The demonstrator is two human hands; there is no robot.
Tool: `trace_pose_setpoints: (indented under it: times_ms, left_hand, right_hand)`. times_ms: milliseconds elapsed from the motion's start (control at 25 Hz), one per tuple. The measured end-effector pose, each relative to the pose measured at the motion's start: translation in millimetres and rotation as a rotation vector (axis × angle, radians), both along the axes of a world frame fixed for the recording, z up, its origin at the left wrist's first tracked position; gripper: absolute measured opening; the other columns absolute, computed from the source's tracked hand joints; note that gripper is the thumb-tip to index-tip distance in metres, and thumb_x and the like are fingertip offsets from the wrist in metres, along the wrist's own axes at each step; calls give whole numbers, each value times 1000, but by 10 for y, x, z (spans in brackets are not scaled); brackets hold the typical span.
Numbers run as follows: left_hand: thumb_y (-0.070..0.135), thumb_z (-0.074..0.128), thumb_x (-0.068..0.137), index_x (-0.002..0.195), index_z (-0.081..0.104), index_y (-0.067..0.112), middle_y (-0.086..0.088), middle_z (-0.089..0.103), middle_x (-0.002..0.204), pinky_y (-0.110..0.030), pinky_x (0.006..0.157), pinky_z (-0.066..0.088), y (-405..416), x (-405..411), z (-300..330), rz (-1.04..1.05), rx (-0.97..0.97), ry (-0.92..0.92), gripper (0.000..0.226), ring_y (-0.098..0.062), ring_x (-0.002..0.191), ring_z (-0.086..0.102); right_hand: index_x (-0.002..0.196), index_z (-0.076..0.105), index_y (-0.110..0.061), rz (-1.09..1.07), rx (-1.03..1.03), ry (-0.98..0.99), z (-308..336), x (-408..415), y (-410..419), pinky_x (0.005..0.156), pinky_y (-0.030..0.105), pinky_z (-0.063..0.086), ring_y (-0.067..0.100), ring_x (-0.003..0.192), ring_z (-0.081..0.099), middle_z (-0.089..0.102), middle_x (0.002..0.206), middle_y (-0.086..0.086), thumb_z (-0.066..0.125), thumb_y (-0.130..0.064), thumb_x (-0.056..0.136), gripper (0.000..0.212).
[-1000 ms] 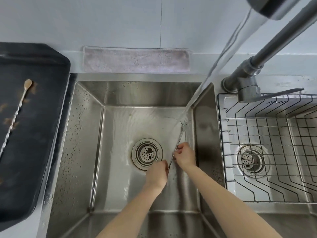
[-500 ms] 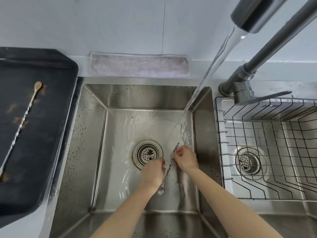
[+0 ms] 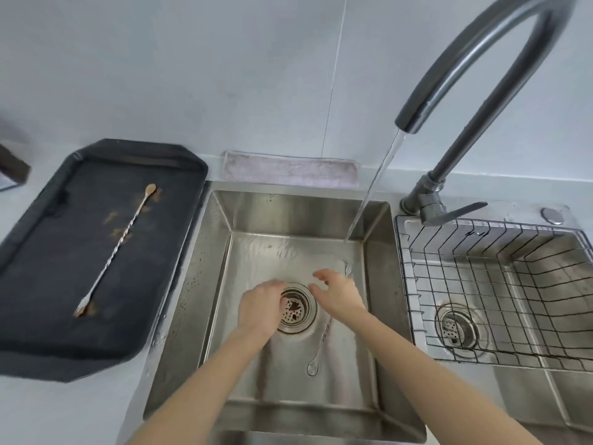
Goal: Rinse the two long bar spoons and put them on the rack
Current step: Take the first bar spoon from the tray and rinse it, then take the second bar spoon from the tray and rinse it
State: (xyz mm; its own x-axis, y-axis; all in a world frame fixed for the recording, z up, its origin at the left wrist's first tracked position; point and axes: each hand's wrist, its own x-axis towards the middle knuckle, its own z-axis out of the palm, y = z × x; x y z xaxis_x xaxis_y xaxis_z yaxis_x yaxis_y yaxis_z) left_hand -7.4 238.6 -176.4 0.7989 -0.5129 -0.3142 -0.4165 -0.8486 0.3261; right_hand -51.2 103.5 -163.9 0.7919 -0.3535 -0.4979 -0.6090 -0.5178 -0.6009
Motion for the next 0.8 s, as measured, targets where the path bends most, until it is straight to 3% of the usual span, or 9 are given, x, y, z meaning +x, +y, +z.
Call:
trace_pose_setpoints:
  times_ms: [240, 800]
  left_hand:
    - [22, 41, 95, 137, 35, 16, -4, 43, 143, -37, 102, 37, 475, 199, 446, -14, 32, -169, 43, -24, 128, 45]
    - [31, 40, 96, 139, 32, 16, -4, 42, 145, -35, 106, 37, 1818, 805, 851, 72, 51, -324, 47, -20, 132, 41]
  right_hand:
    - [131, 46, -17, 70, -68, -93, 368, 173, 417, 103, 41, 43, 28, 123, 50, 55, 135, 8, 49, -29, 89, 44]
    - [127, 51, -14, 119, -85, -219, 794, 815, 1570, 95, 35, 45, 27, 116, 54, 61, 125, 10, 47, -25, 91, 38]
